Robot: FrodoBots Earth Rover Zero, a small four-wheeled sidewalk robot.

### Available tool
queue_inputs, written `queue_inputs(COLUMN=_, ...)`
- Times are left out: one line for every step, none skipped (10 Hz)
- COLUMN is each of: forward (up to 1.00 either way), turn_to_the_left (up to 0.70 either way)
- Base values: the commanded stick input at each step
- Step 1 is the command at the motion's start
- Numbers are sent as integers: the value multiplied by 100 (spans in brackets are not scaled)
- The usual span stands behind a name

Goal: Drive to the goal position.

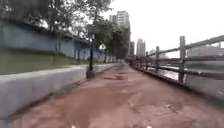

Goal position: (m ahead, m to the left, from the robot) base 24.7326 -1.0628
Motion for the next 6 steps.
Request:
queue_inputs(forward=0, turn_to_the_left=0)
queue_inputs(forward=0, turn_to_the_left=0)
queue_inputs(forward=0, turn_to_the_left=0)
queue_inputs(forward=0, turn_to_the_left=0)
queue_inputs(forward=0, turn_to_the_left=0)
queue_inputs(forward=0, turn_to_the_left=0)
